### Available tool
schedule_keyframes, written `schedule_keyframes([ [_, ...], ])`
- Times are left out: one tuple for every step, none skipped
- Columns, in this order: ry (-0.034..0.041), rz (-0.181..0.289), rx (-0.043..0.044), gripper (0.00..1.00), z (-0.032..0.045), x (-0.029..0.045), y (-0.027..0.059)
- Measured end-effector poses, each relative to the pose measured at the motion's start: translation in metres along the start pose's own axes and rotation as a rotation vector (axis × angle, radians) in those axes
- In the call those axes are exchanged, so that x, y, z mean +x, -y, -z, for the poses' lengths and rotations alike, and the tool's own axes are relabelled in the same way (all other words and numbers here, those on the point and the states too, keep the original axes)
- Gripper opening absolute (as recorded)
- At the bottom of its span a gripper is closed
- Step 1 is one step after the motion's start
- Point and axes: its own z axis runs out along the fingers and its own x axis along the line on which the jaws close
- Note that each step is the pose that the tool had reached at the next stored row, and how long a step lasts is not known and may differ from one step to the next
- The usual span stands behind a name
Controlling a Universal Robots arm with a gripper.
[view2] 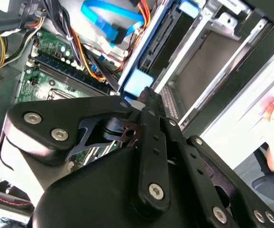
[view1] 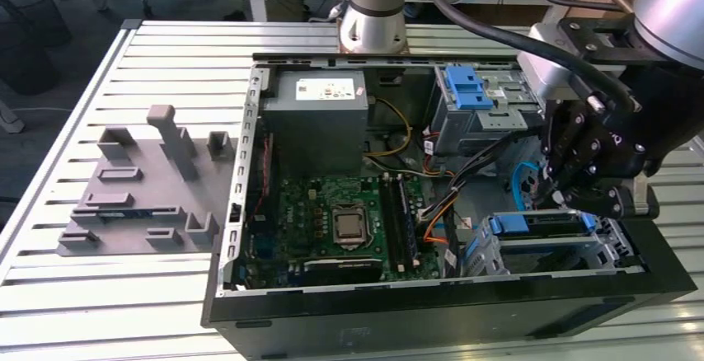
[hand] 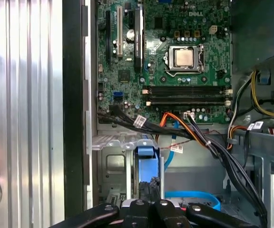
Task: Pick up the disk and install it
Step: 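Insert the first disk wire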
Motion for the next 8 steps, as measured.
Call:
schedule_keyframes([
  [0.0,0.0,0.0,0.11,0.0,-0.0002,0.0022],
  [0.0,0.0,0.0,0.11,0.0,-0.0005,0.0043],
  [0.0001,0.0,0.0,0.11,0.0,-0.0009,0.0067],
  [0.0,0.0,0.0,0.11,0.0,-0.0012,0.0086],
  [0.0,0.0,0.0,0.11,0.0,-0.0016,0.0106],
  [0.0,0.0,0.0,0.11,0.0,-0.0019,0.0127],
  [0.0001,0.0,0.0,0.11,-0.0001,-0.0023,0.015],
  [0.0,0.0,0.0,0.11,0.0,-0.0026,0.0173],
])
